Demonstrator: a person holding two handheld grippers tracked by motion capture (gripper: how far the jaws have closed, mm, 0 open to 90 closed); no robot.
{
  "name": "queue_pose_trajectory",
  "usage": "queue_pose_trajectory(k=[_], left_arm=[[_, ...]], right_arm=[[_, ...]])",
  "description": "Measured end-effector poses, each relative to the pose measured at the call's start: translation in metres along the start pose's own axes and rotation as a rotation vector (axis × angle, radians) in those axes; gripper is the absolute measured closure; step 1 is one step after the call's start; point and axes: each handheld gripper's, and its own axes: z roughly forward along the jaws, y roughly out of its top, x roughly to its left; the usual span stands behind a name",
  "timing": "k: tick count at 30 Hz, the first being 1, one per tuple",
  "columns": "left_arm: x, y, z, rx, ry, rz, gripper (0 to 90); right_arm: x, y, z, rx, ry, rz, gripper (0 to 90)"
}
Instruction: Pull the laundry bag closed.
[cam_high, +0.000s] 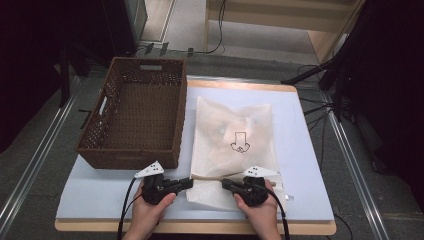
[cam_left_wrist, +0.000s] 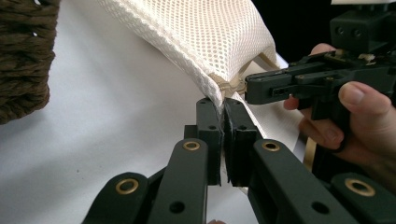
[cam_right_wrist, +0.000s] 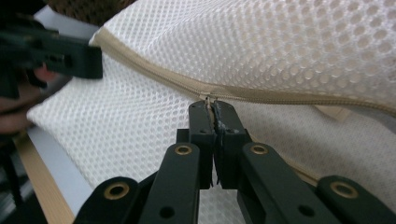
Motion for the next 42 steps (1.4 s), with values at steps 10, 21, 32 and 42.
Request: queue_pose_trajectory(k=[10, 21, 32, 42], left_arm=[[0.000, 0.000, -0.001, -0.025, 0.003, -0.003, 86.6], [-0.001, -0.001, 0.000, -0.016, 0.006, 0.004, 86.3], [-0.002, -0.001, 0.000, -0.014, 0.008, 0.007, 86.2], [-0.002, -0.001, 0.000, -0.016, 0.009, 0.006, 86.2]], right_arm=[[-0.019, -0.010, -0.023, -0.065, 0.010, 0.044, 87.7], [-0.029, -0.017, -0.045, -0.085, -0.025, 0.044, 87.7], [-0.044, -0.023, -0.067, -0.099, -0.025, 0.075, 87.7], [-0.058, -0.030, -0.084, -0.103, -0.049, 0.090, 87.8]])
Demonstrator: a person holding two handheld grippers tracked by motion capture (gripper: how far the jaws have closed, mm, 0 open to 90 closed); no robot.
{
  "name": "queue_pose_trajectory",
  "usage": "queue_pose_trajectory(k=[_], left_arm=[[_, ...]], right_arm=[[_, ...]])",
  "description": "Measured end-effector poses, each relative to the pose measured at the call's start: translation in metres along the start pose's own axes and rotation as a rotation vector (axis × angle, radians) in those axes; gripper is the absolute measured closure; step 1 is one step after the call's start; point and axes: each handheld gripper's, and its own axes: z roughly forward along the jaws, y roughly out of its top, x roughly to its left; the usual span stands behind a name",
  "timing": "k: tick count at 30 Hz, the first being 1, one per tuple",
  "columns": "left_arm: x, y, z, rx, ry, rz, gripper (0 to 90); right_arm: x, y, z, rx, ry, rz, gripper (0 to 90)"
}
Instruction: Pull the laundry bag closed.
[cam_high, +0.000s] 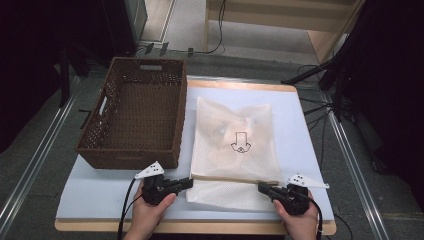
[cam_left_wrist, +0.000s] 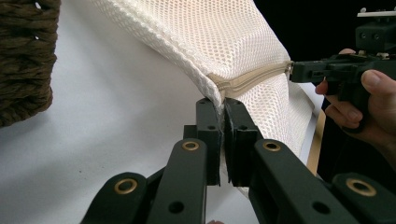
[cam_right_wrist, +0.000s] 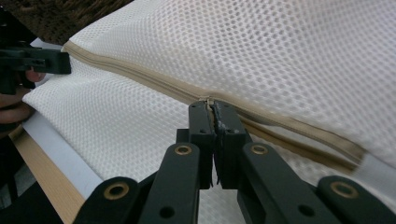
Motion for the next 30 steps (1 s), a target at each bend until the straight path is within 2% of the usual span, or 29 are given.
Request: queue_pose_trajectory(k=[6, 15, 16, 17, 19, 21, 22, 23, 24, 25, 26, 27, 28, 29, 30], left_arm=[[0.000, 0.000, 0.000, -0.001, 0.000, 0.000, 86.3], [0.000, 0.000, 0.000, -0.007, -0.008, -0.001, 86.5], [-0.001, 0.000, 0.000, -0.007, -0.003, 0.011, 86.6], [-0.003, -0.001, 0.000, -0.011, 0.015, 0.034, 86.7], [-0.005, -0.001, 0.000, -0.011, 0.027, 0.047, 86.8], [-0.006, -0.001, -0.002, -0.022, 0.012, 0.060, 86.2], [-0.005, -0.001, -0.004, -0.027, -0.002, 0.064, 83.2], [-0.005, 0.000, -0.006, -0.036, -0.025, 0.069, 73.1], [-0.006, 0.001, -0.009, -0.057, -0.037, 0.075, 56.7], [-0.006, 0.001, -0.012, -0.075, -0.050, 0.076, 39.9], [-0.006, 0.002, -0.015, -0.085, -0.055, 0.079, 26.2], [-0.005, 0.002, -0.018, -0.087, -0.057, 0.085, 13.6], [-0.003, 0.003, -0.020, -0.083, -0.078, 0.104, 4.3], [-0.002, 0.004, -0.024, -0.095, -0.088, 0.097, 0.0], [-0.002, 0.004, -0.027, -0.117, -0.070, 0.095, 0.0]], right_arm=[[-0.014, -0.003, -0.012, -0.010, -0.026, 0.021, 87.8], [-0.039, -0.007, -0.037, -0.023, -0.117, 0.035, 87.8], [-0.041, -0.007, -0.040, -0.028, -0.129, 0.037, 87.9], [-0.043, -0.008, -0.042, -0.033, -0.122, 0.043, 87.8], [-0.044, -0.008, -0.042, -0.037, -0.129, 0.036, 87.8], [-0.040, -0.007, -0.043, -0.061, -0.143, 0.015, 85.6], [-0.039, -0.006, -0.045, -0.099, -0.161, 0.001, 77.5], [-0.039, -0.004, -0.048, -0.143, -0.173, -0.003, 58.8], [-0.041, -0.002, -0.050, -0.168, -0.159, 0.000, 42.3], [-0.043, 0.000, -0.052, -0.170, -0.130, 0.022, 28.4], [-0.044, 0.001, -0.054, -0.178, -0.131, 0.025, 14.2], [-0.043, 0.000, -0.055, -0.169, -0.152, -0.009, 0.7], [-0.043, 0.001, -0.055, -0.160, -0.175, -0.020, 0.0], [-0.042, 0.002, -0.055, -0.170, -0.207, -0.011, 0.0], [-0.042, 0.003, -0.055, -0.172, -0.225, -0.012, 0.0]])
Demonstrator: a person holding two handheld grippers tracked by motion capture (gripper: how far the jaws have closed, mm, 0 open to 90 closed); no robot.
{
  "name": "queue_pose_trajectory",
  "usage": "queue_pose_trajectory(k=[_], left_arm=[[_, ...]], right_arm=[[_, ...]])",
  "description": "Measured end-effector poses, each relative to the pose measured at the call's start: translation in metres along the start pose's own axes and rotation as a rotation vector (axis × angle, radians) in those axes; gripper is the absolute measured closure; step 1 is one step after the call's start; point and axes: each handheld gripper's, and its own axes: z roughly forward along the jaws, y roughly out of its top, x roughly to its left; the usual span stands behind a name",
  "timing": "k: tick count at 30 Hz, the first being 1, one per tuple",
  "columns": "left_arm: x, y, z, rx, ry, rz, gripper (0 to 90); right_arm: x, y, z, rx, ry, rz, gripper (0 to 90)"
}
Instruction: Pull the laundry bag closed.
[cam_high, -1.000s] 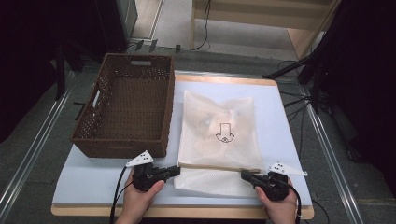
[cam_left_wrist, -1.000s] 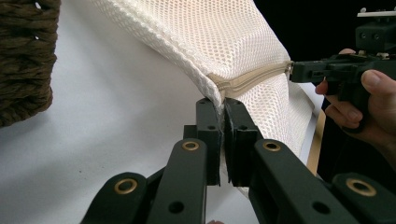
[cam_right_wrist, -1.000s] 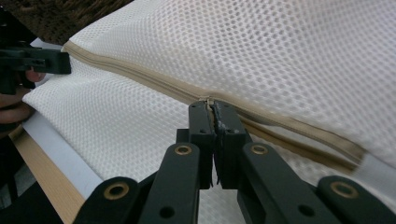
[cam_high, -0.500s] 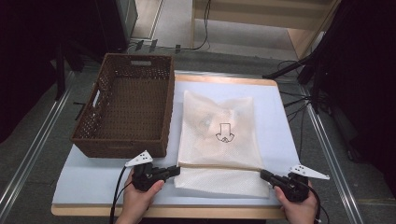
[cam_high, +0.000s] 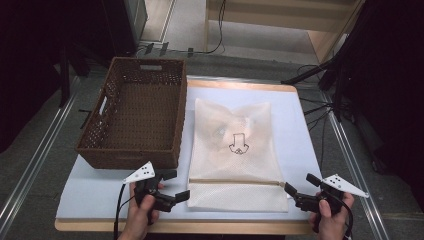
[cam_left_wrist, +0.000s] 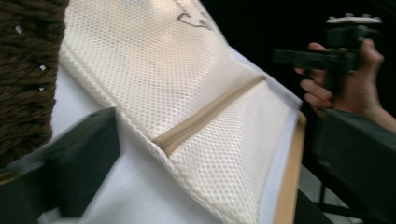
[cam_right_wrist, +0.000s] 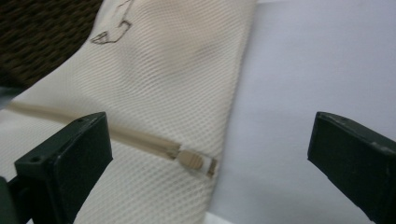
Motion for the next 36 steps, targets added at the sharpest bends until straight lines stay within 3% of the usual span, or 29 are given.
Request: queue_pose_trajectory(k=[2, 4, 12, 17, 25, 28, 31, 36], left_arm=[[-0.002, 0.002, -0.006, -0.020, 0.059, 0.054, 0.0], [-0.004, 0.005, -0.010, -0.019, 0.085, 0.084, 0.0], [0.005, 0.013, -0.023, -0.045, 0.137, 0.100, 0.0], [0.010, 0.015, -0.036, -0.062, 0.151, 0.117, 0.0], [0.017, 0.019, -0.051, -0.054, 0.191, 0.170, 0.0], [0.016, 0.017, -0.054, -0.042, 0.246, 0.214, 0.0], [0.014, 0.016, -0.057, -0.030, 0.247, 0.243, 0.0], [0.013, 0.014, -0.064, -0.044, 0.238, 0.236, 0.0]], right_arm=[[0.001, 0.001, 0.001, 0.002, -0.022, -0.013, 0.0], [0.000, 0.001, 0.002, -0.011, -0.019, -0.013, 0.0], [-0.014, 0.000, -0.001, -0.019, -0.033, 0.007, 0.0], [-0.014, 0.003, -0.002, -0.031, -0.033, -0.012, 0.0], [-0.017, 0.003, -0.004, -0.037, -0.025, -0.016, 0.0], [-0.020, 0.003, -0.005, -0.040, -0.023, -0.003, 0.0], [-0.025, 0.004, -0.006, -0.052, -0.023, 0.004, 0.0], [-0.026, 0.006, -0.006, -0.063, -0.027, 0.012, 0.0]])
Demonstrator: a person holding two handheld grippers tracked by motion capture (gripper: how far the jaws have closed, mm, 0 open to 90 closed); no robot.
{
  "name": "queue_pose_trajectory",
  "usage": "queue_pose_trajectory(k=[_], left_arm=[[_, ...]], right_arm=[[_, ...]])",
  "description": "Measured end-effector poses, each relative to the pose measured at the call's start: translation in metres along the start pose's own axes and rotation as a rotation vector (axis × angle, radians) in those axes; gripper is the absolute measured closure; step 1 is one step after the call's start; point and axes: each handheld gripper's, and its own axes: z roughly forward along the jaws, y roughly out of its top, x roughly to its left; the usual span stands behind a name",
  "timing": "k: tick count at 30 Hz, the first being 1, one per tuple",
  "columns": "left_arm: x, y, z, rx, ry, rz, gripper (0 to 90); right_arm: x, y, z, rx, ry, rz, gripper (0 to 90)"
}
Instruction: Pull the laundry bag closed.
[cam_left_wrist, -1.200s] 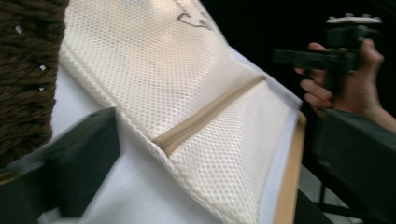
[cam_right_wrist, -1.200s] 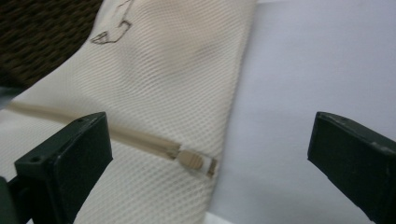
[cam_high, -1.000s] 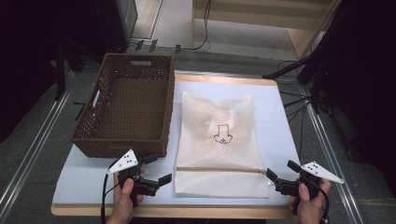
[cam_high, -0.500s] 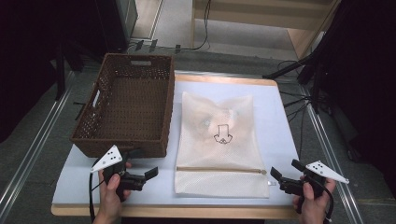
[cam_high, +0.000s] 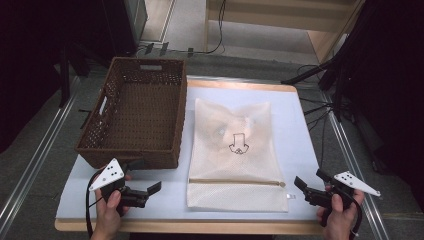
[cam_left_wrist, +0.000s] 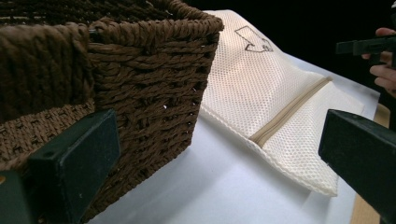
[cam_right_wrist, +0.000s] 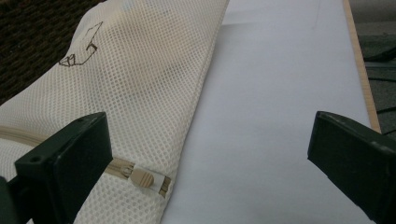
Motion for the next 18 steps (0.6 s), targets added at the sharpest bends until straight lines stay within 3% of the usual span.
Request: queue_pose_trajectory(k=[10, 18], left_arm=[[0.012, -0.003, -0.024, -0.046, 0.024, -0.049, 0.0], [0.025, -0.007, -0.046, -0.079, 0.056, -0.071, 0.0]], right_arm=[[0.000, 0.003, 0.009, 0.003, 0.010, -0.001, 0.0], [-0.009, 0.007, 0.005, -0.036, 0.011, -0.005, 0.0]])
